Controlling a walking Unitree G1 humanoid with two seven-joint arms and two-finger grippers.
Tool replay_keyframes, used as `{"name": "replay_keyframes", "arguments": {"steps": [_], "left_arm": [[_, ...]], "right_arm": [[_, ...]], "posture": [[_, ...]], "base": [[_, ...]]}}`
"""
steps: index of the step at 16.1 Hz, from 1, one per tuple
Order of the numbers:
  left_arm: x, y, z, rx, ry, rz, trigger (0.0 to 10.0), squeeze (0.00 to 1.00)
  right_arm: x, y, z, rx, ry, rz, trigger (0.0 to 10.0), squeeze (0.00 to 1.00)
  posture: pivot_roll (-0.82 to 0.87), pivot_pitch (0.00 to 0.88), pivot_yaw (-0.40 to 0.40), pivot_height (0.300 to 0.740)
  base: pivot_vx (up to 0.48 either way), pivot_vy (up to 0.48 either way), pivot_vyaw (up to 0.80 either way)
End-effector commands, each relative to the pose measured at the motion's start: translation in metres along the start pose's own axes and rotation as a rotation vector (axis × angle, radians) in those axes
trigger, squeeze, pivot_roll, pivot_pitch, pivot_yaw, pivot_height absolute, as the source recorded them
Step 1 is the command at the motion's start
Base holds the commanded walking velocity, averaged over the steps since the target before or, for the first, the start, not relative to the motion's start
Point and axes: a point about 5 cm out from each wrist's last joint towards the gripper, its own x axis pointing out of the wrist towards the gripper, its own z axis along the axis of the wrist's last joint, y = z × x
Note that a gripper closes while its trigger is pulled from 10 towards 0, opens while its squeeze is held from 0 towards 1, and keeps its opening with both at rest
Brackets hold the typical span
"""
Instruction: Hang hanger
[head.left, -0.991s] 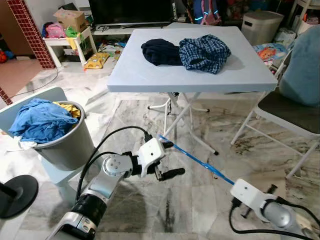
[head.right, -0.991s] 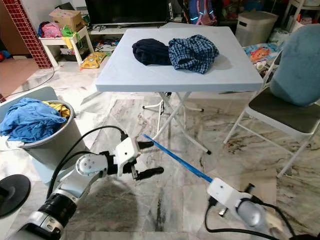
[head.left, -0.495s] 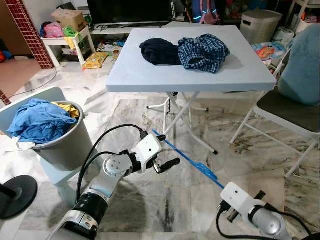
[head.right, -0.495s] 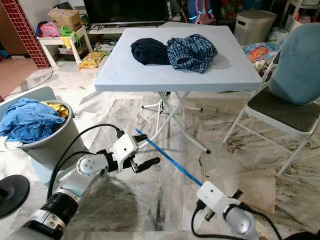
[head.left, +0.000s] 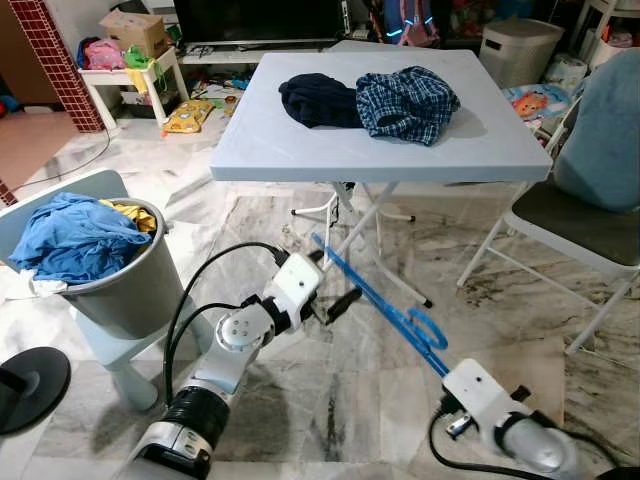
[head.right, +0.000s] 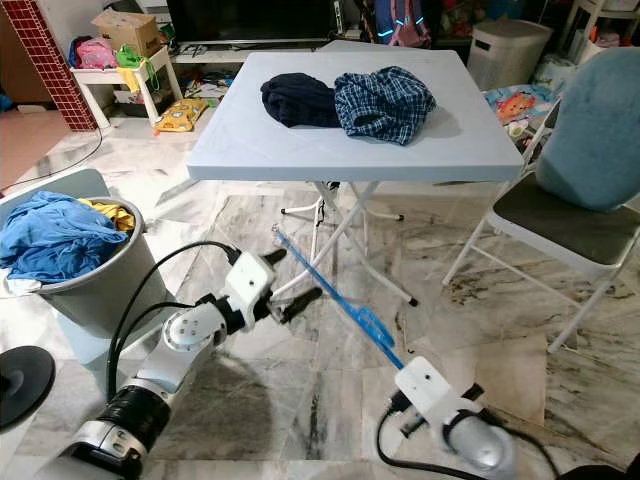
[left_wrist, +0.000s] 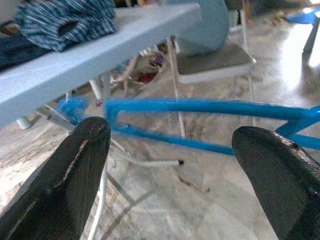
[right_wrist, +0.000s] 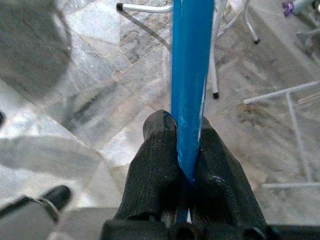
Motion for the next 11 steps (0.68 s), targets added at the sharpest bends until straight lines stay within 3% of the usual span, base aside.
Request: {"name": "replay_keyframes", "arguments": {"steps": [1, 4, 8, 9, 11], "left_arm": [[0.001, 0.002, 0.006, -0.008, -0.029, 0.026, 10.0, 1.00], [0.005, -0.013, 0.008, -0.016, -0.044, -0.056, 10.0, 1.00], [0.004, -0.014, 0.006, -0.025, -0.031, -0.046, 10.0, 1.00], [0.001, -0.005, 0.002, -0.057, -0.026, 0.057, 10.0, 0.00], [-0.003, 0.004, -0.004, -0.113, 0.000, 0.154, 10.0, 0.00]], "right_arm": [[-0.001, -0.002, 0.003, 0.046, 0.003, -0.050, 0.0, 0.00], [0.002, 0.007, 0.006, 0.120, 0.008, -0.102, 0.0, 0.00], [0.004, 0.007, 0.013, 0.255, 0.007, -0.211, 0.0, 0.00], [0.004, 0.010, 0.020, 0.323, -0.030, -0.250, 0.0, 0.00], [0.001, 0.014, 0.026, 0.414, -0.068, -0.288, 0.0, 0.00]], "posture": [[0.01, 0.000, 0.029, 0.740], [0.00, 0.000, 0.045, 0.740], [0.00, 0.000, 0.054, 0.740], [-0.01, 0.000, 0.059, 0.740], [0.00, 0.000, 0.055, 0.740]], "base": [[0.000, 0.000, 0.00], [0.000, 0.000, 0.00], [0.000, 0.000, 0.00], [0.000, 0.000, 0.00], [0.000, 0.000, 0.00]]}}
